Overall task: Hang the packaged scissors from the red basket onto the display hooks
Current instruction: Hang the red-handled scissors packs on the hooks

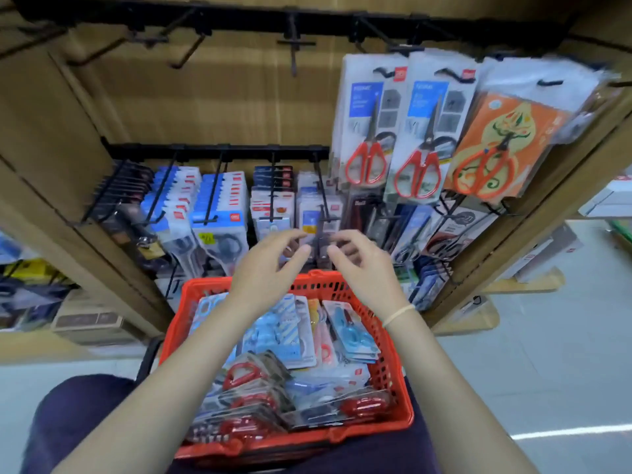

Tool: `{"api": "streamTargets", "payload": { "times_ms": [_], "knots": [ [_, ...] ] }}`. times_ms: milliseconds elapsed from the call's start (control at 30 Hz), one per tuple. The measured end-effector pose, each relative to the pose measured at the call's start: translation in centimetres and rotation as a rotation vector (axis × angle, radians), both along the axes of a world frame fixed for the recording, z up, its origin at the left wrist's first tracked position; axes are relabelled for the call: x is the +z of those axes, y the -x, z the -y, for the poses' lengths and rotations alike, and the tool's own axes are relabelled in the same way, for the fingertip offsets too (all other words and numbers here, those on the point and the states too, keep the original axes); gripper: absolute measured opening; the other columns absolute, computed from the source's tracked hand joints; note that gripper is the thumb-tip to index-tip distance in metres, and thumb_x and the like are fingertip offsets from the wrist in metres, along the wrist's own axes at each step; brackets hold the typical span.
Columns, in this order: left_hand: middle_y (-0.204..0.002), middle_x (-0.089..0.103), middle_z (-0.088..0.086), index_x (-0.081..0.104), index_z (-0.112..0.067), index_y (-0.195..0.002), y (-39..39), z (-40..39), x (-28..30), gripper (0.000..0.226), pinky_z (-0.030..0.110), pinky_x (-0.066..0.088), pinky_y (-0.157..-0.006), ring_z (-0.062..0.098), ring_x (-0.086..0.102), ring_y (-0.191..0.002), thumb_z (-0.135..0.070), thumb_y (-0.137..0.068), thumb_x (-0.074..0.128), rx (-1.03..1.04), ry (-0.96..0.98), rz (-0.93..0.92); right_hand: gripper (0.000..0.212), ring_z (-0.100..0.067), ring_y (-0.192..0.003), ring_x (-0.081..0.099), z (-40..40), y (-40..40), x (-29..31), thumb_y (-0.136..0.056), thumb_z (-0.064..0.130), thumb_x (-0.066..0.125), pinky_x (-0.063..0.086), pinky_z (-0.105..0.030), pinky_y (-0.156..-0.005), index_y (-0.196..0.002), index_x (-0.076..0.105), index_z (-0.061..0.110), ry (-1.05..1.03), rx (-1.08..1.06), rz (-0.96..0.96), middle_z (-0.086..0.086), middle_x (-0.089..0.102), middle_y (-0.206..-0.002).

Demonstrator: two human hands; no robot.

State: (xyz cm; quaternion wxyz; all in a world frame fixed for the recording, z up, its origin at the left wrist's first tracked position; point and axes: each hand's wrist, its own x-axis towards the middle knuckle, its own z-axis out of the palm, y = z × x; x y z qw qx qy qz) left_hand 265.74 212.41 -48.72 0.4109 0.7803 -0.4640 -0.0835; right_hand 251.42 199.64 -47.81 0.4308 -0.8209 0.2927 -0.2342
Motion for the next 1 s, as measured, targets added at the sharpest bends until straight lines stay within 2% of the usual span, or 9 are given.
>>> {"api": "streamTargets", "payload": {
  "times_ms": [67,133,267,367,433,500,567,833,1000],
  "knots": [
    [-0.103,0.067,-0.012,0.073,-0.022,-0.116,0.5,-5.5,-3.6,0.051,0.031,0.051,-0.085,-0.002,0.058,-0.092,-0.058,-0.093,0.045,0.047,-0.046,-0.029,0.01,-0.001,-0.074,0.056,-3.5,-0.2,-3.0,-0.095,0.021,0.069,0.045,-0.019,-0.075,-0.102,0.071,0.015,-0.119,0.132,-0.059,0.004,0.067,-0.085],
    [-0.103,0.068,-0.014,0.074,-0.022,-0.111,1.1,-11.0,-7.1,0.059,0.03,0.049,-0.089,-0.003,0.057,-0.093,-0.065,-0.09,0.041,0.106,-0.138,-0.053,0.011,-0.003,-0.074,0.057,-7.0,-0.6,-5.9,-0.092,0.02,0.073,0.044,-0.014,-0.074,-0.101,0.072,0.014,-0.212,0.26,-0.149,0.001,0.067,-0.086],
    [-0.124,0.066,-0.007,0.069,-0.022,-0.125,2.2,-19.1,-12.3,0.083,0.015,0.035,-0.103,0.012,0.057,-0.12,-0.087,-0.083,0.039,0.113,-0.305,-0.12,0.033,-0.008,-0.102,0.061,-11.9,-1.2,-10.0,-0.082,0.037,0.082,0.045,-0.019,-0.09,-0.107,0.061,0.038,-0.26,0.488,-0.306,0.006,0.065,-0.111],
    [-0.135,0.057,-0.01,0.056,-0.03,-0.14,2.1,-21.4,-14.6,0.086,0.016,0.026,-0.11,0.012,0.046,-0.13,-0.091,-0.08,0.041,0.085,-0.343,-0.169,0.043,-0.016,-0.11,0.057,-13.0,-1.9,-11.6,-0.083,0.033,0.082,0.044,-0.028,-0.095,-0.12,0.06,0.025,-0.156,0.466,-0.416,0.001,0.063,-0.119],
    [-0.137,0.054,-0.01,0.053,-0.032,-0.142,2.1,-21.8,-15.5,0.087,0.03,0.032,-0.113,0.013,0.043,-0.132,-0.09,-0.077,0.048,0.108,-0.325,-0.196,0.036,-0.02,-0.1,0.058,-13.0,-2.1,-11.9,-0.086,0.027,0.079,0.047,-0.034,-0.09,-0.115,0.063,0.015,-0.068,0.435,-0.467,-0.002,0.064,-0.108],
    [-0.136,0.053,-0.009,0.055,-0.031,-0.141,2.2,-21.8,-15.8,0.087,0.031,0.032,-0.111,0.014,0.042,-0.131,-0.086,-0.074,0.054,0.139,-0.283,-0.236,0.02,-0.016,-0.082,0.057,-13.0,-2.1,-12.1,-0.087,0.026,0.078,0.044,-0.029,-0.076,-0.097,0.063,0.017,-0.041,0.445,-0.518,0.002,0.06,-0.089],
    [-0.133,0.055,-0.007,0.057,-0.029,-0.139,2.4,-21.8,-15.9,0.087,0.029,0.031,-0.108,0.014,0.042,-0.128,-0.086,-0.073,0.056,0.15,-0.243,-0.25,0.025,-0.015,-0.072,0.051,-13.1,-2.0,-12.5,-0.087,0.028,0.078,0.037,-0.028,-0.066,-0.082,0.057,0.015,-0.046,0.441,-0.556,0.002,0.054,-0.075],
    [-0.132,0.051,-0.018,0.056,-0.033,-0.139,2.8,-21.9,-15.4,0.099,0.031,0.034,-0.108,0.006,0.039,-0.127,-0.097,-0.064,0.051,0.182,-0.214,-0.327,0.047,-0.017,-0.062,0.038,-13.9,-1.9,-12.8,-0.086,0.024,0.079,0.032,-0.035,-0.061,-0.065,0.037,0.018,-0.098,0.369,-0.5,0.0,0.039,-0.064],
    [-0.138,0.052,-0.015,0.052,-0.034,-0.143,2.6,-21.9,-14.9,0.089,0.039,0.036,-0.114,0.01,0.04,-0.133,-0.082,-0.069,0.062,0.233,-0.185,-0.356,0.043,-0.014,-0.059,0.034,-13.0,-1.7,-11.2,-0.088,0.018,0.077,0.029,-0.026,-0.056,-0.064,0.041,0.016,-0.082,0.319,-0.423,0.001,0.04,-0.061]
  ]
}}
